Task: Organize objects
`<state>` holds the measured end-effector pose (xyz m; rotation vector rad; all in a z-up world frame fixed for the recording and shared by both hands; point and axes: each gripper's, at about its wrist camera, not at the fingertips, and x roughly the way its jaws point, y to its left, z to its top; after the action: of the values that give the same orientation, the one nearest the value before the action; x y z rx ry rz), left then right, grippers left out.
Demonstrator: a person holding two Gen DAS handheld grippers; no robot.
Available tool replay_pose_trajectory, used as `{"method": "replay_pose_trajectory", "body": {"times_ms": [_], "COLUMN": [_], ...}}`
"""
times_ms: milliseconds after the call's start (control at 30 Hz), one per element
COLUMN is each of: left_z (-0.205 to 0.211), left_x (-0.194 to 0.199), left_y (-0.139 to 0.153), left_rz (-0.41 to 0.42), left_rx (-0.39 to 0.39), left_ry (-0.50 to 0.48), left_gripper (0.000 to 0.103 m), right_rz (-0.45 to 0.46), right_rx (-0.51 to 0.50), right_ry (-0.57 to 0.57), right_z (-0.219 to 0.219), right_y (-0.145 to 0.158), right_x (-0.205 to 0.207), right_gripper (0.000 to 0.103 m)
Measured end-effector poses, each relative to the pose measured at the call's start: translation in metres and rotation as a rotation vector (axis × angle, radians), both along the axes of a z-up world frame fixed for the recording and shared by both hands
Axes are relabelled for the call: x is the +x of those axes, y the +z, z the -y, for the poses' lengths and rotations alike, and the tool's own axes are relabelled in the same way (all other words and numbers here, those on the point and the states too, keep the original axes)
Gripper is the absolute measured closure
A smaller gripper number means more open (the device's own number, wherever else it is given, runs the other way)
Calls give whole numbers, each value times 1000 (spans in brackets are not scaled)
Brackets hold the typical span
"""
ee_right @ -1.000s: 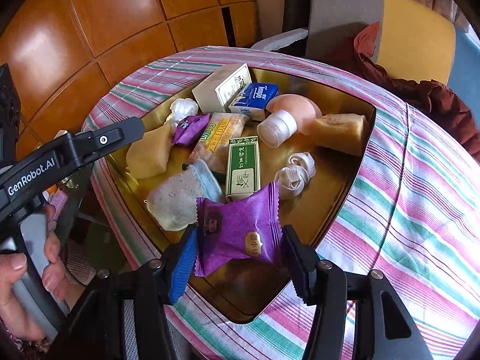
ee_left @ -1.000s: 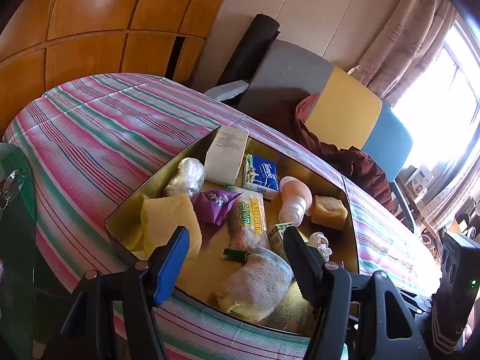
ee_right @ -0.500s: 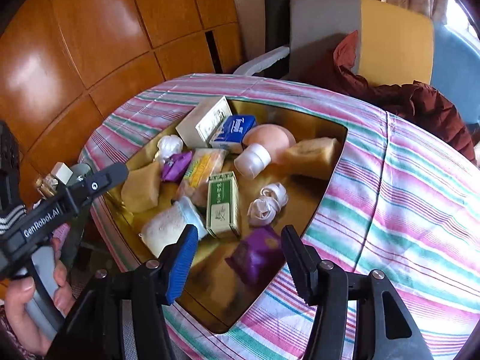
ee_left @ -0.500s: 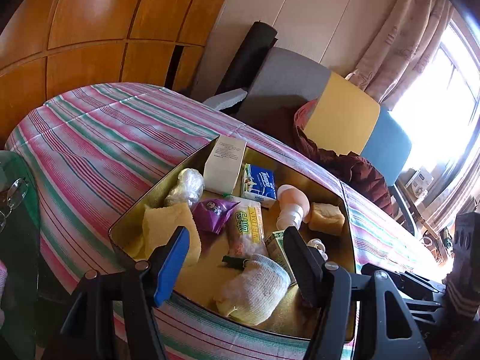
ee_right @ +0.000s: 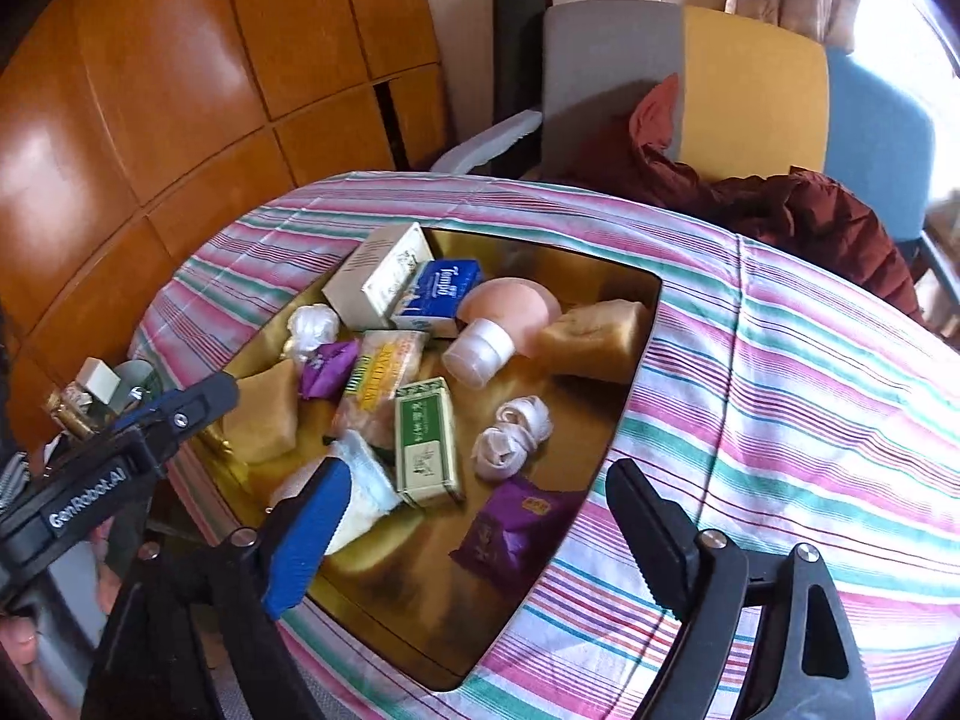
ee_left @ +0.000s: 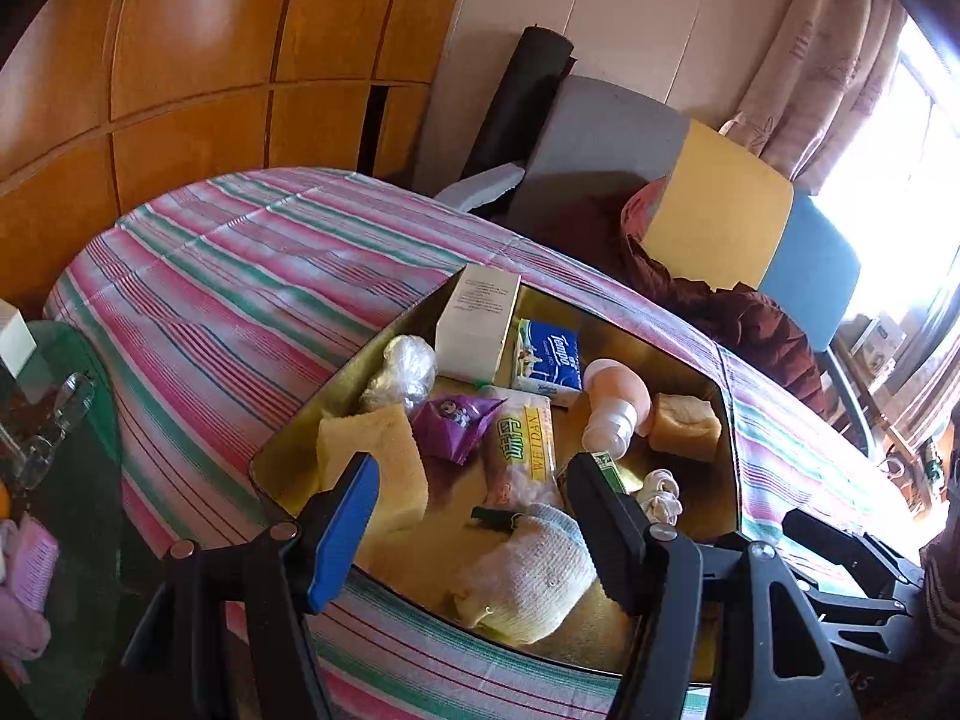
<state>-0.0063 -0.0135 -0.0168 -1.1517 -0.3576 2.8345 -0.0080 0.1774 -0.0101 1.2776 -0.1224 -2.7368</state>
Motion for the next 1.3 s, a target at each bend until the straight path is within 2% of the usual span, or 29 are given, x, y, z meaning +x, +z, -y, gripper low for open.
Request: {"method": "replay_pose_trajectory", "body": {"times_ms": [200, 267, 400, 567, 833, 1033, 1300], "left_z": [1, 2, 0, -2, -1, -12, -10], "left_x": [5, 3, 2, 3, 0, -3, 1], "left_y": [20, 26, 36, 43, 44, 38, 38], "left_rz": [-30, -24, -26, -25, 2, 39, 47], "left_rx": [-76, -102, -153, -169, -168, -302, -264], "left_ry": [29, 41, 49, 40, 64, 84, 55], "left_gripper": [37, 37, 37, 37, 37, 37, 37], "right_rz": [-19, -33, -44, -36, -35, -29, -22], "right_rx": [30, 30, 98, 138, 135, 136, 135], "right_ry": [-61, -74, -120, -175, -224, -239, -263], "right_z": [-2, -1, 8, 13, 15, 15, 14], "right_y": [9, 16, 26, 29, 33, 32, 28], "right_x": [0, 1, -3, -8, -8, -9, -9], "right_gripper": [0, 0, 0, 0, 0, 0, 0]}}
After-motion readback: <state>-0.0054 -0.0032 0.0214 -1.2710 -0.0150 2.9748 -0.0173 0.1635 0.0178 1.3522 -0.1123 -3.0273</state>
